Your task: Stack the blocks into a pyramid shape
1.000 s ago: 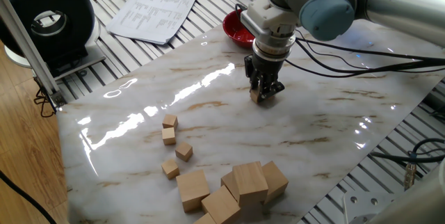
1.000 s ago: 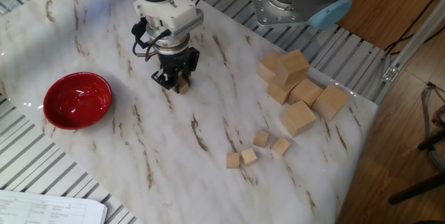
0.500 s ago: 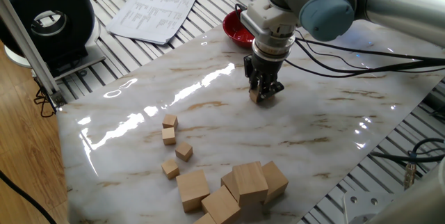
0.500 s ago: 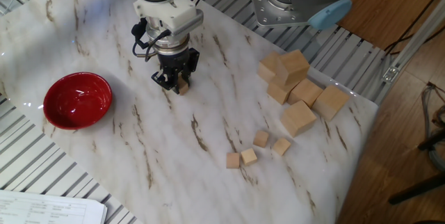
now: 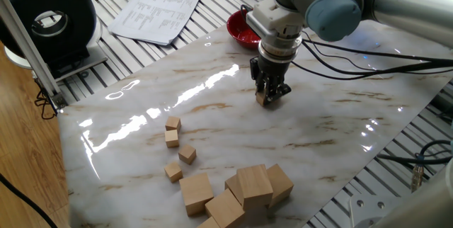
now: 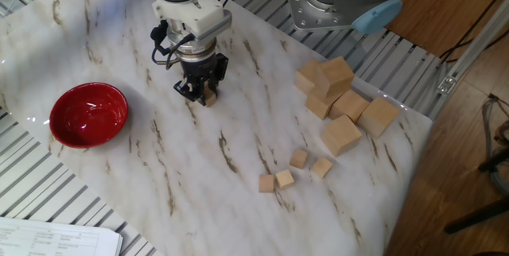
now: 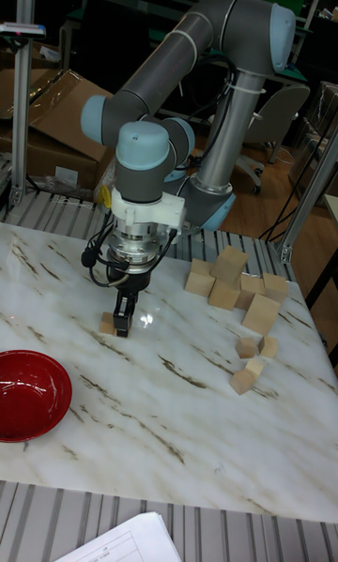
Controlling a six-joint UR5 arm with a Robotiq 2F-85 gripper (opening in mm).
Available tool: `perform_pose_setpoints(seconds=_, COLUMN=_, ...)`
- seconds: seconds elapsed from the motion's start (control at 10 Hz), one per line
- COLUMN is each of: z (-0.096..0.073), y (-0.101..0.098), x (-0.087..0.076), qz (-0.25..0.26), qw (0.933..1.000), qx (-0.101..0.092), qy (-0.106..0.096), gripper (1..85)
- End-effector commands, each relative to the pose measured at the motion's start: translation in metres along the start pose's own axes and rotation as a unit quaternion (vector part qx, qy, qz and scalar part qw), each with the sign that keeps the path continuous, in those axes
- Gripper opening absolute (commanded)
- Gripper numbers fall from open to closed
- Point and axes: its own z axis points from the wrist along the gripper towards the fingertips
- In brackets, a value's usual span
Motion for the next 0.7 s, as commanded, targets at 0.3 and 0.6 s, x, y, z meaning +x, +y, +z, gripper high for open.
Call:
perform_pose_setpoints(seconds=0.3, z=-0.0003, y=-0.0006, x=0.0016, qz=-0.011, qw=0.9999, qx=-0.001, qy=0.0, gripper=40.3)
perform_pose_setpoints(seconds=0.6, z=0.0004, y=-0.0012, x=0.0015, qz=-0.019, qw=0.9998, qx=-0.002, qy=-0.001, gripper=50.3)
